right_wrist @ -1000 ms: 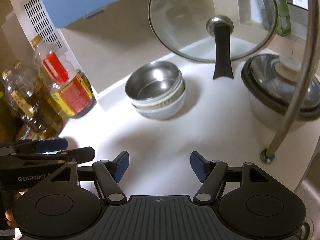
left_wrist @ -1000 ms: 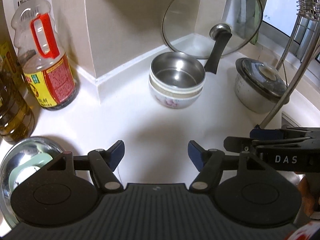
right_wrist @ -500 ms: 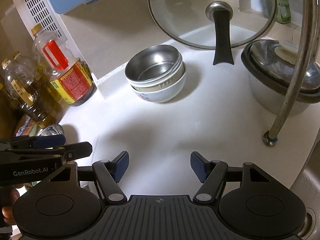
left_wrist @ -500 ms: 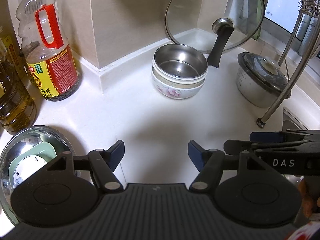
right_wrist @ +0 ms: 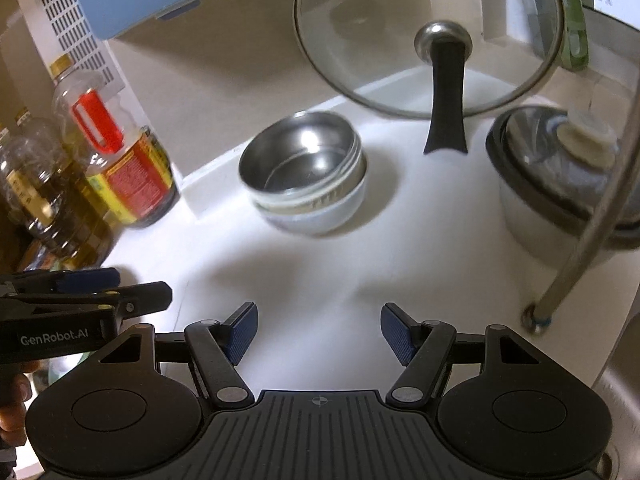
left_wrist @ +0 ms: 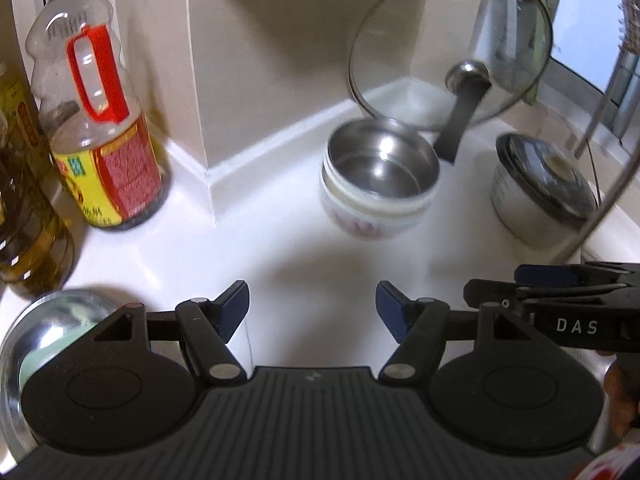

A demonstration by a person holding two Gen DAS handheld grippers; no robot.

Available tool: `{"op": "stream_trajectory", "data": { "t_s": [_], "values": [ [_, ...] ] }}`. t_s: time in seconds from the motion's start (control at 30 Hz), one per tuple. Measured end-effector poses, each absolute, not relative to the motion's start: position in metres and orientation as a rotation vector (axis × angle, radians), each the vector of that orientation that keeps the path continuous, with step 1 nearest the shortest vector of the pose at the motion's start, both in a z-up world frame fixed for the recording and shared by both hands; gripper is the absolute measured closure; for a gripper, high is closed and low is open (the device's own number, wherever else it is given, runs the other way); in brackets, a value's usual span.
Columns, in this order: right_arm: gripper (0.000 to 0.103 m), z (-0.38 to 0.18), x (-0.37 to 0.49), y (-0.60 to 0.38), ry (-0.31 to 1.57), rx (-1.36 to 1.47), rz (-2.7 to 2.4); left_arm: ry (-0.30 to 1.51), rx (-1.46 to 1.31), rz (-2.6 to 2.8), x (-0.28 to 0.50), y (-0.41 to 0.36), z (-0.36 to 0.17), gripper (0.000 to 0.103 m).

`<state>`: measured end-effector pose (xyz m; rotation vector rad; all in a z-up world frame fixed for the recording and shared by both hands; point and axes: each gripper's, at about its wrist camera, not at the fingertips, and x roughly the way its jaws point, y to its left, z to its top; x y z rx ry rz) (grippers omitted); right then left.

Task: Organize plates and bowls
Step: 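Close the right tool on the rim of the three-bowl stack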

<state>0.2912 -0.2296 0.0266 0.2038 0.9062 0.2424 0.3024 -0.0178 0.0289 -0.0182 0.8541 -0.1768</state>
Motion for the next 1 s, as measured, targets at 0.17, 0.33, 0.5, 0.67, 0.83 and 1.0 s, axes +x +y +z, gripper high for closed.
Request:
{"op": "stream_trajectory", "data": {
  "t_s": [0.17, 0.33, 0.5, 0.67, 0.83, 1.0],
  "values": [
    [0.035, 0.038, 0.321, -0.229, 0.847, 0.194, 0.231, 0.812, -0.039, -0.179, 0.334, -0.022, 0.037, 0.035],
    [0.035, 0.043, 0.361, -0.23, 0.814, 0.183, 0.21, 0.802, -0.032, -0.185, 0.371, -0.035, 0.036, 0.035],
    [0.049, 0.036, 0.402, -0.226, 0.834, 0.164, 0.203, 0.822, -0.022, -0.178, 0.405, -0.046, 0.027, 0.035],
    [0.06, 0.019, 0.427, -0.226, 0.893, 0.159, 0.209, 0.868, -0.008, -0.169, 0.428, -0.052, 0.012, 0.039],
    [0.073, 0.004, 0.438, -0.223, 0.942, 0.132, 0.226, 0.905, -0.005, -0.188, 0.439, -0.057, -0.001, 0.051],
    [0.075, 0.004, 0.442, -0.222, 0.954, 0.106, 0.234, 0.934, -0.014, -0.213, 0.442, -0.06, -0.009, 0.07]
  ]
}}
